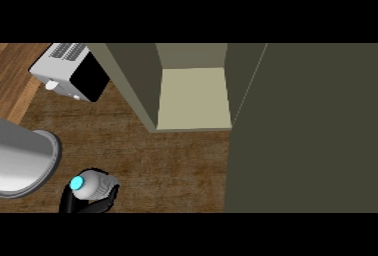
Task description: Pick up the bottled water, place it into the cabinet and close the cabinet
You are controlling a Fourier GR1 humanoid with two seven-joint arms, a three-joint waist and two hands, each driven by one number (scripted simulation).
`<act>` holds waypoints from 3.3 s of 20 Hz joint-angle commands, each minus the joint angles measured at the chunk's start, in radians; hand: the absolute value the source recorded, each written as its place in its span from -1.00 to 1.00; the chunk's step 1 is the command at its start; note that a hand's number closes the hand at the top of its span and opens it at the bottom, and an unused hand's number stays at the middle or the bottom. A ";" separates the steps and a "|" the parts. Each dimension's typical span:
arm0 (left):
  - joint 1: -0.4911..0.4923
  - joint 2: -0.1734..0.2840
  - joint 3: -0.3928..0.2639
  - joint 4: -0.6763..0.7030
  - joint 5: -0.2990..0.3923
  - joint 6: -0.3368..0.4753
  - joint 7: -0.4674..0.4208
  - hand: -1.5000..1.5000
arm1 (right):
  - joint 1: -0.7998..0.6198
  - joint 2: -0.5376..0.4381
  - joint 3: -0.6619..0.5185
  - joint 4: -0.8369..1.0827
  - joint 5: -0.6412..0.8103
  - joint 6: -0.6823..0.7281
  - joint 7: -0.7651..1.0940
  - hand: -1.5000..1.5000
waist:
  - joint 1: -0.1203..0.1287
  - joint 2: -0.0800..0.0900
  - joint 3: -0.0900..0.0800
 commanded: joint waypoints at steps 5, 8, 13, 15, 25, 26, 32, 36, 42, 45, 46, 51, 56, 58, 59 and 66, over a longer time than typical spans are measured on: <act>-0.101 0.009 -0.090 0.095 -0.120 0.031 -0.096 1.00 | 0.025 -0.015 0.047 -0.106 0.069 -0.039 0.045 -1.00 | -0.002 0.007 -0.021; -0.177 -0.023 -0.134 0.087 -0.149 0.032 -0.046 1.00 | 0.005 -0.051 -0.057 -0.110 -0.031 -0.025 0.053 -1.00 | 0.003 0.009 -0.020; -0.172 -0.090 -0.161 0.049 -0.144 0.052 -0.002 1.00 | 0.093 -0.077 -0.003 -0.163 -0.005 -0.027 0.014 -1.00 | 0.003 0.003 -0.019; -0.196 -0.093 -0.217 0.041 -0.097 0.043 0.029 1.00 | 0.052 -0.062 0.018 -0.160 0.015 -0.049 0.056 -1.00 | 0.010 0.004 -0.020; -0.251 -0.095 -0.527 -0.213 0.197 0.224 0.305 1.00 | 0.044 -0.082 -0.067 -0.111 -0.067 -0.028 0.005 -1.00 | 0.007 0.000 -0.018; -0.306 -0.095 -0.515 -0.190 0.197 0.255 0.345 1.00 | 0.071 -0.082 -0.064 -0.098 -0.060 -0.019 -0.043 -1.00 | -0.004 0.000 -0.018; -0.412 -0.095 -0.693 -0.227 0.336 0.455 0.455 1.00 | 0.093 -0.093 -0.070 -0.138 -0.065 -0.023 -0.019 -1.00 | -0.016 0.006 -0.020; -0.494 -0.096 -0.740 -0.196 0.391 0.546 0.502 1.00 | 0.079 -0.081 -0.093 -0.111 -0.088 -0.015 -0.024 -1.00 | -0.013 0.009 -0.020; -0.681 -0.096 -0.734 -0.077 0.474 0.623 0.571 1.00 | 0.084 -0.091 -0.101 -0.130 -0.093 0.002 -0.028 -1.00 | -0.026 0.015 -0.020; -0.732 -0.096 -0.723 -0.017 0.516 0.621 0.584 1.00 | 0.106 -0.092 -0.158 -0.047 -0.123 0.034 -0.123 -1.00 | -0.032 0.013 -0.019; -0.779 -0.096 -0.661 0.007 0.523 0.605 0.629 1.00 | 0.114 -0.087 -0.135 -0.113 -0.104 0.016 -0.079 -1.00 | -0.027 0.015 -0.020; -0.878 -0.096 -0.651 0.170 0.509 0.721 0.577 1.00 | 0.100 -0.110 -0.206 -0.078 -0.162 0.062 -0.102 -1.00 | -0.052 0.024 -0.019; -0.946 -0.095 -0.674 0.316 0.397 0.870 0.567 1.00 | 0.140 -0.099 -0.190 -0.073 -0.135 0.081 -0.143 -1.00 | -0.056 0.021 -0.018; -0.974 -0.095 -0.686 0.376 0.364 0.923 0.558 1.00 | 0.090 -0.091 -0.201 0.008 -0.132 0.094 -0.176 -1.00 | -0.051 0.026 -0.017; -0.966 -0.060 -0.681 0.406 0.359 0.900 0.546 -1.00 | 0.095 -0.087 -0.207 -0.018 -0.133 0.088 -0.171 -1.00 | -0.051 0.030 -0.018; -1.066 -0.076 -0.643 0.502 0.361 0.960 0.553 -1.00 | 0.103 -0.107 -0.224 -0.050 -0.152 0.119 -0.145 -1.00 | -0.067 0.040 -0.020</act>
